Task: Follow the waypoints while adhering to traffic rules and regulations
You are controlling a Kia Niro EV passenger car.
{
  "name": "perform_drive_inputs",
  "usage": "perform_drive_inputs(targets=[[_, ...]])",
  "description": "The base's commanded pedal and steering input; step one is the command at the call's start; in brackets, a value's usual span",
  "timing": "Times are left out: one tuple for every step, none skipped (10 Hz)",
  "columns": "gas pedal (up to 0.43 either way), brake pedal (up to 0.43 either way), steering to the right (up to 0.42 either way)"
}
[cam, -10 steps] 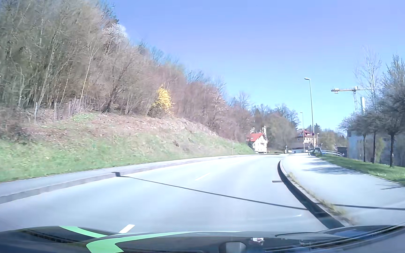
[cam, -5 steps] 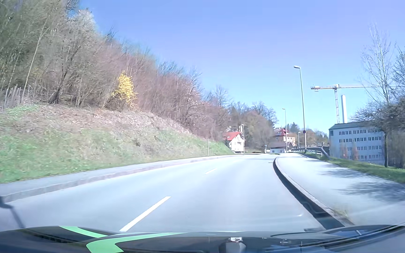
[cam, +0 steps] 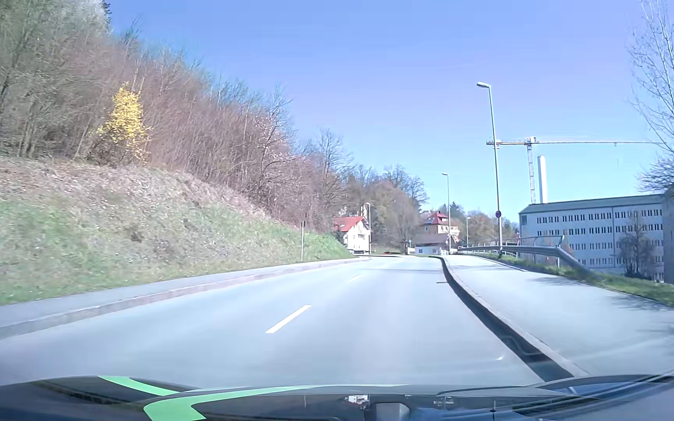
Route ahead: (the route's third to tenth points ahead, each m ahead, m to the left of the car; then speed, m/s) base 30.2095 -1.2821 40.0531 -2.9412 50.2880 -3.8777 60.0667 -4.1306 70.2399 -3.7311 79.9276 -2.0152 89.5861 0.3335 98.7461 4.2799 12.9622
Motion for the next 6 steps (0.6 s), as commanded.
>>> perform_drive_inputs(targets=[[0.28,0.0,0.054],[0.28,0.0,0.053],[0.28,0.0,0.05],[0.28,0.0,0.049],[0.28,0.0,0.045],[0.28,0.0,0.042]])
